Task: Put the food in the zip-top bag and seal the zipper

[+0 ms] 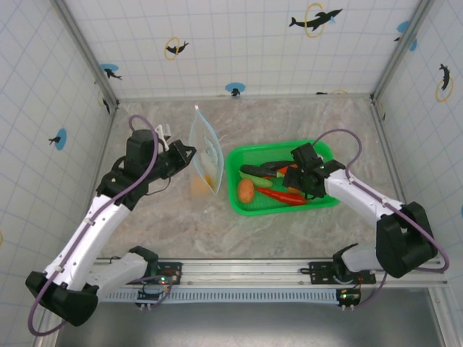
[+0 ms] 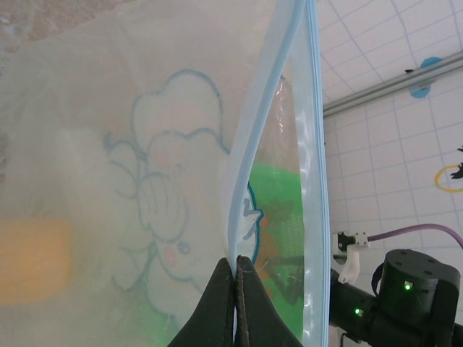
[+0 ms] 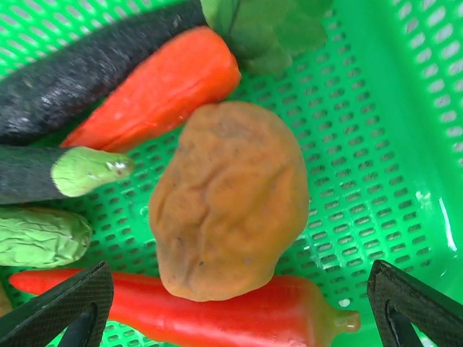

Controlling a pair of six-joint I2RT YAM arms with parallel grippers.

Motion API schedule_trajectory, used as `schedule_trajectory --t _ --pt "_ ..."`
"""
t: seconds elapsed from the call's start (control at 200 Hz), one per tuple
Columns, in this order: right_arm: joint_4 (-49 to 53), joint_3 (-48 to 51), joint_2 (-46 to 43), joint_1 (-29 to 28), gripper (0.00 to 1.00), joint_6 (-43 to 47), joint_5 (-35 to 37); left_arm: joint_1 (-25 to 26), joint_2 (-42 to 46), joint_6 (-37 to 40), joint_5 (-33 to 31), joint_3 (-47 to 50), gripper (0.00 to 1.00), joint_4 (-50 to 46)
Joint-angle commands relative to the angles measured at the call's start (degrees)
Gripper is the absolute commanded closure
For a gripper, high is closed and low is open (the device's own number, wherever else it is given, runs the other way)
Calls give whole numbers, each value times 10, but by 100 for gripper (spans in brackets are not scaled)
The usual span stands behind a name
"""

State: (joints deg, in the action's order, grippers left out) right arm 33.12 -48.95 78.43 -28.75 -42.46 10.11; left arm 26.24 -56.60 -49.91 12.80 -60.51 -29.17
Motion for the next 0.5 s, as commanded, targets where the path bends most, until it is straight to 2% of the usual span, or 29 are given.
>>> schedule_trajectory --t 0.0,0.325,0.495 --pt "-43 16 19 9 6 -37 -18 -2 6 9 3 8 100 14" --pt "-112 35 57 31 10 8 -26 -2 5 11 12 16 100 17" --pt "-138 44 57 43 16 34 -21 -2 4 11 15 19 100 20"
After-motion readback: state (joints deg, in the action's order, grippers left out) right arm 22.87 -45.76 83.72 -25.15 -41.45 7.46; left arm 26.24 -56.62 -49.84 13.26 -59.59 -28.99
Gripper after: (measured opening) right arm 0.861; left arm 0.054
